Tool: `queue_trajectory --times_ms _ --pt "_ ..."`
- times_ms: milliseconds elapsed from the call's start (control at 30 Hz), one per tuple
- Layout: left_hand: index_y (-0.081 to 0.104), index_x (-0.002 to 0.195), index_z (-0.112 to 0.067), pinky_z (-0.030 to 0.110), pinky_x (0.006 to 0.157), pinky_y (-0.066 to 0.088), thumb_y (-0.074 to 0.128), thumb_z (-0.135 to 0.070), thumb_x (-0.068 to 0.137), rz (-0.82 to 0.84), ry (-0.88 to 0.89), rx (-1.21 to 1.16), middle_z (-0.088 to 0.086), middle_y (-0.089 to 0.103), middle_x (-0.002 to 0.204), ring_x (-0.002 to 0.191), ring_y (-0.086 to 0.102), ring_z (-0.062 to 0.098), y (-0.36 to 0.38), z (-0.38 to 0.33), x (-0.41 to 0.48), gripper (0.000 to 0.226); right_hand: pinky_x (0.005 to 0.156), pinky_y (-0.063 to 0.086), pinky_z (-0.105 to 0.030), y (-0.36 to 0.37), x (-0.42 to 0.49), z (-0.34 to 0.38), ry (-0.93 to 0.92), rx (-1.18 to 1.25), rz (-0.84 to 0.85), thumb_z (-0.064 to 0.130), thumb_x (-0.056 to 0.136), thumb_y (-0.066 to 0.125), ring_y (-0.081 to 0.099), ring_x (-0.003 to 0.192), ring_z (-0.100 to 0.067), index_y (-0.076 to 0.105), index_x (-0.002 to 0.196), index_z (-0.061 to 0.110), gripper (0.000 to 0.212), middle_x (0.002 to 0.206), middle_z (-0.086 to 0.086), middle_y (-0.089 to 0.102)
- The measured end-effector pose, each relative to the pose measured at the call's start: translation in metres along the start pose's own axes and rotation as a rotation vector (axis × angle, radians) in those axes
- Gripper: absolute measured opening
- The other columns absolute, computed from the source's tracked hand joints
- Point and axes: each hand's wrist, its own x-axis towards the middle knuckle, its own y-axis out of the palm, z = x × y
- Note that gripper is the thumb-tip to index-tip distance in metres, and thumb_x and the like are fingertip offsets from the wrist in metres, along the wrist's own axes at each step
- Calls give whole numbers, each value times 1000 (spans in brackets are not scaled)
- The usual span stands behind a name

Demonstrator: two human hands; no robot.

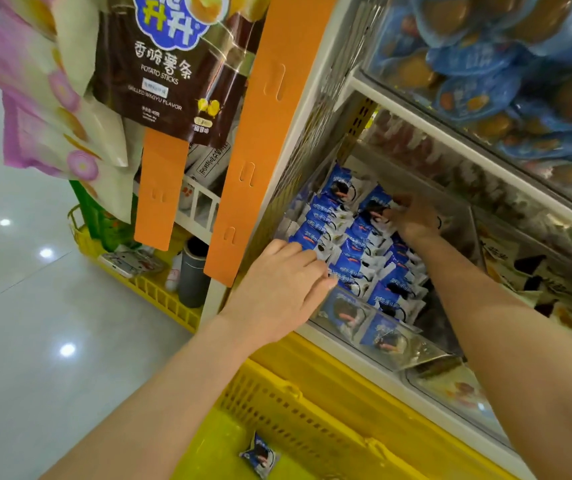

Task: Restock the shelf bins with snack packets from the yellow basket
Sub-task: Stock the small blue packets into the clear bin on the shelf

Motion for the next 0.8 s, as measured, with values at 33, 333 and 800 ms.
queue_trajectory --times_ms 33,333,800 --pt "66 91 -17 35 85 40 22 -39 96 5 -3 1 -3 65 85 80 55 17 0 0 0 50 90 38 -27 -2 -1 1 -26 -26 -5 15 88 63 53 116 -28 52 125 6 40 129 -13 55" --pt "63 104 -17 31 96 28 26 -39 100 56 -30 90 -1 65 100 95 52 17 -2 -5 -1 43 80 51 -35 -31 -116 5 -443 -112 26 35 97 42 58 91 -14 46 127 18 34 120 -5 57" --pt "60 102 -14 22 78 36 36 -24 93 -178 -249 -188 -2 57 97 91 48 10 10 -62 -89 28 106 32 -24 -38 -268 -78 -757 -98 79 23 95 48 43 124 -14 56 121 7 32 125 -5 56"
